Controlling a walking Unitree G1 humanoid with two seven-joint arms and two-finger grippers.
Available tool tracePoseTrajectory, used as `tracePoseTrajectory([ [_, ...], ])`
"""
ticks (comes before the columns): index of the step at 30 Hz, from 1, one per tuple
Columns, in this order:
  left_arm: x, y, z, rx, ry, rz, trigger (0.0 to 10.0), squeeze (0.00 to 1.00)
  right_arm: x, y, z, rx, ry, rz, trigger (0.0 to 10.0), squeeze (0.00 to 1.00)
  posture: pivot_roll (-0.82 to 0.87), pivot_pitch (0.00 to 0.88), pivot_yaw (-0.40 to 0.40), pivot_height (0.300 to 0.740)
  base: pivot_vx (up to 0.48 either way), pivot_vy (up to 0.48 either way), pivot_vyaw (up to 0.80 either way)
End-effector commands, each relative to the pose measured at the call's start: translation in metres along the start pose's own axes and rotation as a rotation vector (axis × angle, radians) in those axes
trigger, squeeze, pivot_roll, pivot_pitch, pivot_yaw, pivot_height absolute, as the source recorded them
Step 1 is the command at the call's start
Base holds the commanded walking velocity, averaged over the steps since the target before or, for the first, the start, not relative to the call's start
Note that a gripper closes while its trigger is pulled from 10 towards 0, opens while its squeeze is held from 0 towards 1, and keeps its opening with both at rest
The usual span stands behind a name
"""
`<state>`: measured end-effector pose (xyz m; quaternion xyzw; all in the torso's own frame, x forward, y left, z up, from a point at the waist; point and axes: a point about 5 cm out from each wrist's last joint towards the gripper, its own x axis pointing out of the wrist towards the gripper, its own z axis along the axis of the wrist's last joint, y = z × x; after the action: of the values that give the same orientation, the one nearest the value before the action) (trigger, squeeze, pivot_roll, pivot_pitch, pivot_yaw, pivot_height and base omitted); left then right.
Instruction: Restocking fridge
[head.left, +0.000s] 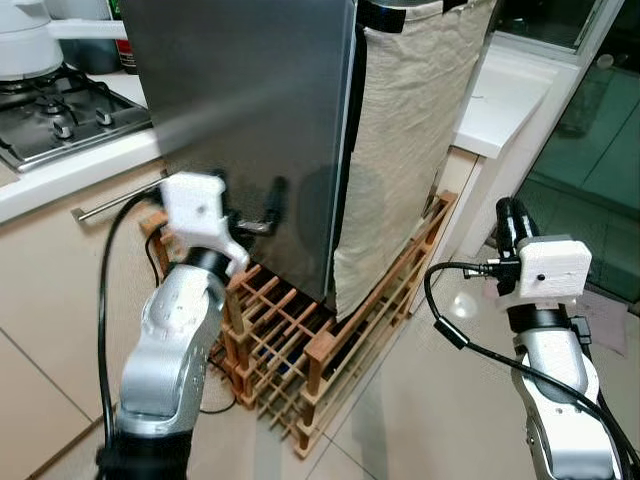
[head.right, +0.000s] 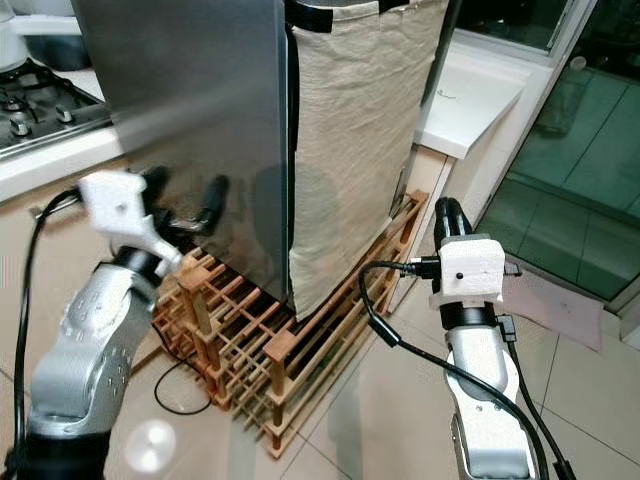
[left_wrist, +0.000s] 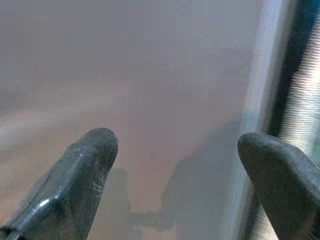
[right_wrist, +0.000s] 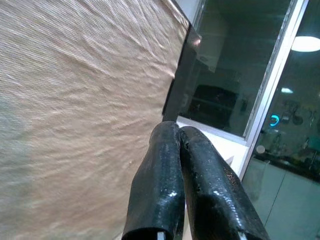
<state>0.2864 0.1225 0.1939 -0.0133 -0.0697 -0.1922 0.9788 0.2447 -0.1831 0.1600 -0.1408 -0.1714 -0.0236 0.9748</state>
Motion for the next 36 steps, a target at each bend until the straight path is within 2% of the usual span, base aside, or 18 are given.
tracePoseTrajectory([
  [1, 0.004, -0.015, 0.000, -0.010, 0.033, -0.110, 10.0, 0.00, -0.001, -0.008, -0.002, -0.004, 0.020, -0.014, 10.0, 0.00, -0.04, 0.000, -0.031, 0.740, 0.000, 0.000, 0.00],
  [6, 0.007, -0.027, 0.004, -0.047, 0.038, -0.149, 10.0, 0.00, -0.008, -0.012, -0.004, -0.012, 0.038, -0.027, 10.0, 0.00, -0.06, 0.000, -0.022, 0.740, 0.000, 0.000, 0.00],
  [13, -0.001, -0.024, 0.008, -0.076, 0.074, -0.211, 10.0, 0.00, -0.018, -0.018, -0.013, -0.031, 0.085, -0.038, 10.0, 0.00, -0.06, 0.000, -0.020, 0.740, 0.000, 0.000, 0.00],
  [17, -0.006, -0.032, 0.011, -0.110, 0.104, -0.294, 10.0, 0.00, -0.019, -0.019, -0.022, -0.027, 0.116, -0.042, 10.0, 0.00, -0.05, 0.000, -0.022, 0.740, 0.000, 0.000, 0.00],
  [19, -0.006, -0.033, 0.012, -0.100, 0.118, -0.307, 10.0, 0.00, -0.018, -0.020, -0.024, -0.029, 0.121, -0.042, 10.0, 0.00, -0.05, 0.000, -0.024, 0.740, 0.000, 0.000, 0.00],
  [23, -0.003, -0.035, 0.007, -0.093, 0.131, -0.297, 10.0, 0.00, -0.015, -0.019, -0.026, -0.028, 0.121, -0.038, 10.0, 0.00, -0.04, 0.000, -0.026, 0.740, 0.000, 0.000, 0.00],
  [27, 0.013, -0.033, -0.004, -0.057, 0.149, -0.211, 10.0, 0.00, -0.009, -0.015, -0.025, -0.025, 0.105, -0.028, 10.0, 0.00, -0.06, 0.000, -0.025, 0.740, 0.000, 0.000, 0.00],
  [31, 0.017, -0.033, -0.007, -0.079, 0.159, -0.200, 10.0, 0.00, -0.008, -0.015, -0.024, -0.025, 0.099, -0.030, 10.0, 0.00, -0.06, 0.000, -0.023, 0.740, 0.000, 0.000, 0.00],
  [36, 0.021, -0.030, -0.008, -0.066, 0.170, -0.160, 10.0, 0.00, -0.009, -0.016, -0.024, -0.029, 0.098, -0.032, 10.0, 0.00, -0.07, 0.000, -0.022, 0.740, 0.000, 0.000, 0.00],
])
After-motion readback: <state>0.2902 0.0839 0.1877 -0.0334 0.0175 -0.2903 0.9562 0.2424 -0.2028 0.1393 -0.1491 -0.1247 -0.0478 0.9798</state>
